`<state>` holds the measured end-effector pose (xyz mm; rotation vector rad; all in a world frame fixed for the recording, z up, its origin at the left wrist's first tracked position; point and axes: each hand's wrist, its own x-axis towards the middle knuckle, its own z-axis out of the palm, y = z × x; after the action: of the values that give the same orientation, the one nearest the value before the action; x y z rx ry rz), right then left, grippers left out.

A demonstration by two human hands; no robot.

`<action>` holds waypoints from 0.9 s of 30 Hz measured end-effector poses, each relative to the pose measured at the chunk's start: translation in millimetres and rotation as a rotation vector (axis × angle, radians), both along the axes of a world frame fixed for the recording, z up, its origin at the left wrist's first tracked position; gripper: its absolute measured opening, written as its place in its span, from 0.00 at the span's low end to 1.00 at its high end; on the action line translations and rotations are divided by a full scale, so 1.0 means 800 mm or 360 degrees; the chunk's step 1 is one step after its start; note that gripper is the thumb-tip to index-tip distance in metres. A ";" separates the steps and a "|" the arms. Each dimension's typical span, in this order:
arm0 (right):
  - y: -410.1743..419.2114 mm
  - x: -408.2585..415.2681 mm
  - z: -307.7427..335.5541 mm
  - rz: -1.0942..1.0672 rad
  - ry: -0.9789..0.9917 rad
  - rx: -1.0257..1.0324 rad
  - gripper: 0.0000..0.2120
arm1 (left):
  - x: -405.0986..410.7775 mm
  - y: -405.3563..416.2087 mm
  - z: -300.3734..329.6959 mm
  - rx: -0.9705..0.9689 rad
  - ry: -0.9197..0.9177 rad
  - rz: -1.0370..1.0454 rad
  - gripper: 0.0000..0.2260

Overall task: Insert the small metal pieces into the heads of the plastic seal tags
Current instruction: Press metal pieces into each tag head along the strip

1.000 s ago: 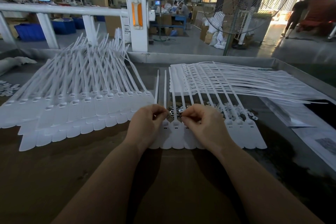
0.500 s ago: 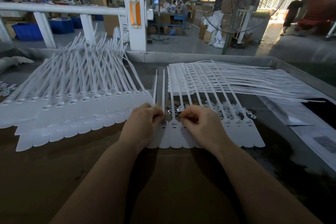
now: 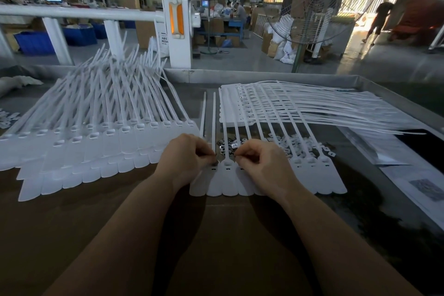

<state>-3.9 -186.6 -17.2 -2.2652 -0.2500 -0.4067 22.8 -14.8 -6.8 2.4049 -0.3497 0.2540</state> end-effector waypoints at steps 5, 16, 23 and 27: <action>0.000 0.000 0.000 0.0003 -0.0005 0.0021 0.04 | 0.002 0.001 0.006 0.0108 0.0040 -0.0110 0.06; 0.001 -0.003 -0.001 0.0021 -0.0003 0.0026 0.04 | 0.000 0.011 0.012 0.0086 0.0134 -0.0139 0.07; 0.001 0.000 -0.001 -0.0031 -0.0040 -0.0017 0.04 | -0.002 0.010 0.020 0.0136 0.0123 -0.0135 0.08; 0.000 0.000 -0.001 -0.0030 -0.0051 -0.0020 0.04 | -0.010 0.010 0.019 0.0260 0.0100 -0.0253 0.13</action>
<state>-3.8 -186.3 -18.4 -2.2762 -0.2481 -0.4528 15.2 -7.2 8.4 2.5219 -0.5484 0.0801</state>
